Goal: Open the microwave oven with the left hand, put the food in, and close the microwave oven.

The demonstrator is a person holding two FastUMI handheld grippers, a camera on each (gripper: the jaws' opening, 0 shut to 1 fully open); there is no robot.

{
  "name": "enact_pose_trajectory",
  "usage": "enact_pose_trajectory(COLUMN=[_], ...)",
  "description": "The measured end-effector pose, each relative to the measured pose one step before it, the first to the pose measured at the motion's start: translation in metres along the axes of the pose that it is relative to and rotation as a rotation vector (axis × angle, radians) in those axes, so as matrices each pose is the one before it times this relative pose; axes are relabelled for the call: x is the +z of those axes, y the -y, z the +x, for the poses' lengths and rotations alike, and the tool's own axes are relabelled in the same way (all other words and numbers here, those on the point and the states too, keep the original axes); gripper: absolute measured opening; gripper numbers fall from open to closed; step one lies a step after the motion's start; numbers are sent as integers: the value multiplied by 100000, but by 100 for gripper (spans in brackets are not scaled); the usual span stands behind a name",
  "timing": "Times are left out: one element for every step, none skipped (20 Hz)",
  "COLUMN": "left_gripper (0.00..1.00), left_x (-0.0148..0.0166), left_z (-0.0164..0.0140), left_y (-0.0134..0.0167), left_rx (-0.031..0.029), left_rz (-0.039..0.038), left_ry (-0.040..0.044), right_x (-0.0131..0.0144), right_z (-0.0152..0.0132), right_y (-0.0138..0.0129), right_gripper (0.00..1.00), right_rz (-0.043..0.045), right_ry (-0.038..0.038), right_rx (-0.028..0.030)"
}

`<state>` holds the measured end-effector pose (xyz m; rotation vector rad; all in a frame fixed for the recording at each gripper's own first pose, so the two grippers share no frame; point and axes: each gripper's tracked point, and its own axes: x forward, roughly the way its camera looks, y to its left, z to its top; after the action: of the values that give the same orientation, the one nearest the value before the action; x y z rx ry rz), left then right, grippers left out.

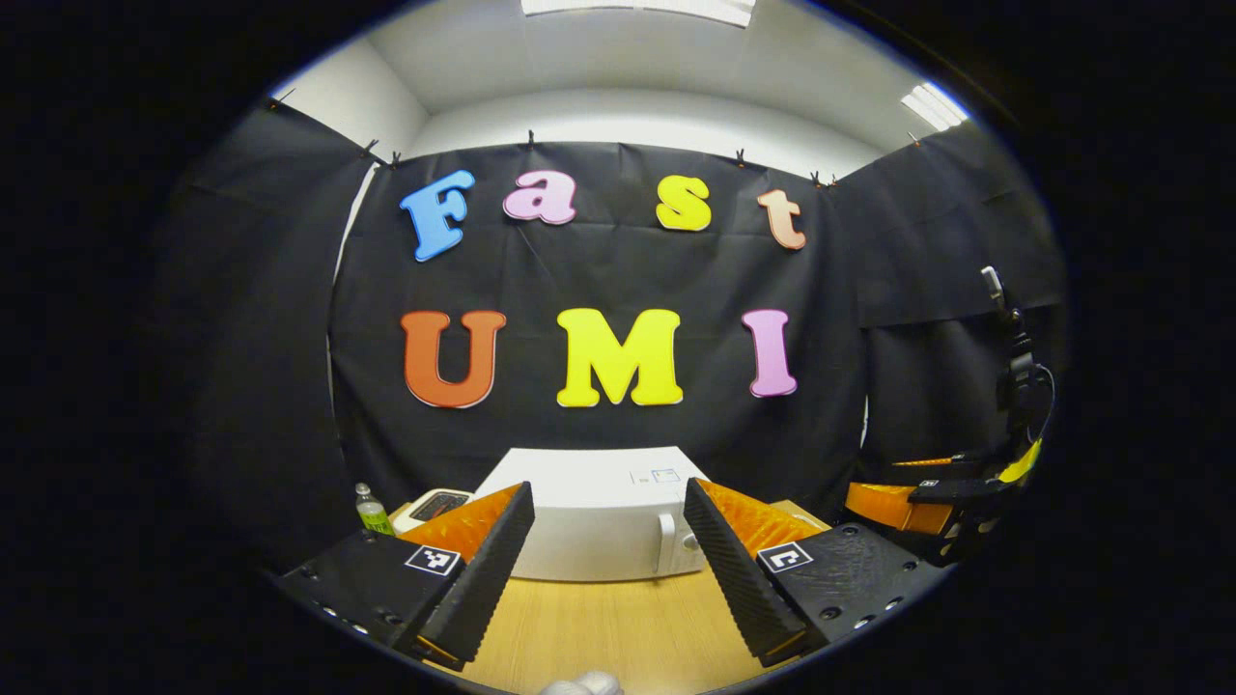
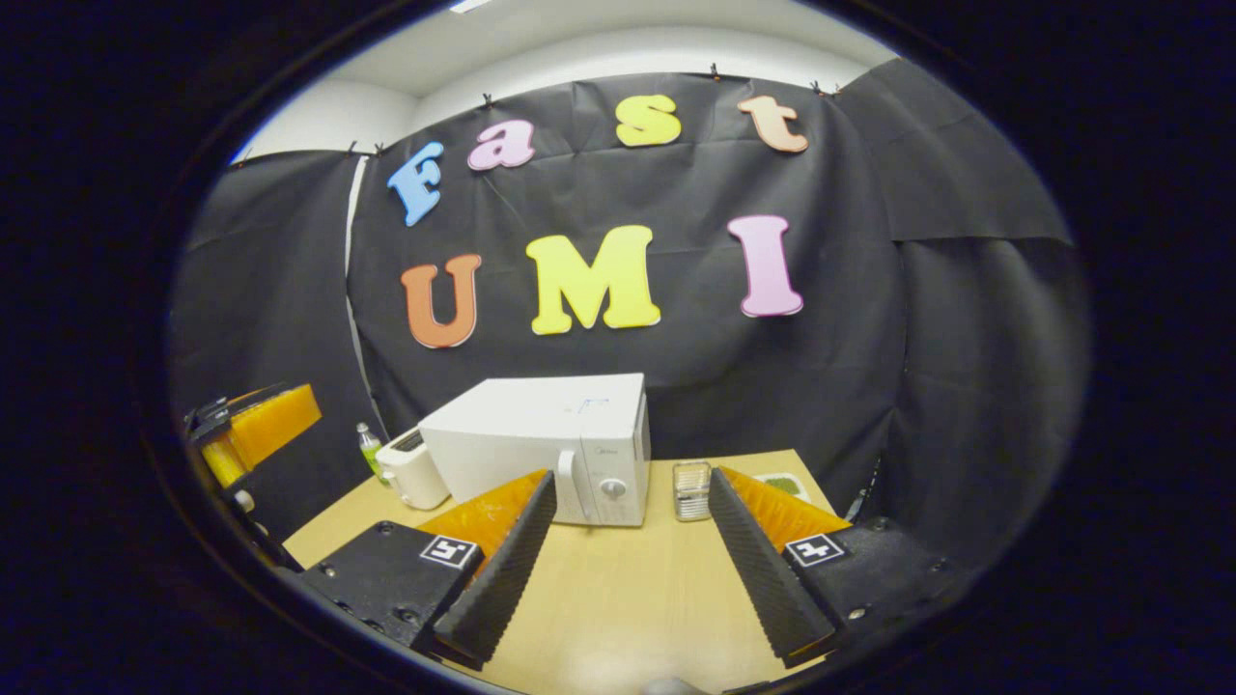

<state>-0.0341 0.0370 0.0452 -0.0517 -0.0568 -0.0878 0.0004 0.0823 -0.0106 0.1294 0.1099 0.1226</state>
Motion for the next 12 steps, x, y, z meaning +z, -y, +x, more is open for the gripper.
enact_pose_trajectory(left_gripper=[95, 96, 96, 96, 96, 96, 96, 96, 96, 96, 96, 96], left_x=[973, 819, 606, 459, 353, 224, 36, -117, 107, 84, 80, 107], left_z=[-301, -45, -269, -57, -77, 77, 217, 141, 216, 31, 171, 34], left_y=[-655, -483, -642, -509, -309, -341, -27, -82, -74, 82, 143, 128], left_rx=[1753, 1198, 1362, 1153, 991, 567, 131, 407, 53, -179, -366, -334], left_rz=[-181, -618, -289, 4, 457, 678, 802, 662, 603, -44, -542, -271], left_ry=[1795, 1282, 819, 458, 632, 300, 255, -232, 132, 104, 287, 158], right_x=[1220, 1295, 1267, 1259, 1063, 911, 844, 583, 413, 147, 169, 153], right_z=[-423, -327, -358, -266, -275, -194, -159, -124, -36, 8, 21, 68], right_y=[-68, -180, 156, -9, -45, 64, 273, -20, -146, 118, 41, -46], right_gripper=[100, 100, 92, 92, 92, 91, 91, 100, 91, 91, 100, 91], right_rz=[192, 61, -229, -269, -545, -656, -487, 182, 84, -56, -264, -64], right_ry=[2456, 2527, 2694, 2698, 2479, 1765, 1311, 1419, 644, 281, 430, -46], right_rx=[234, 189, -337, -310, -106, -913, -1160, -55, -454, -449, -330, -126])
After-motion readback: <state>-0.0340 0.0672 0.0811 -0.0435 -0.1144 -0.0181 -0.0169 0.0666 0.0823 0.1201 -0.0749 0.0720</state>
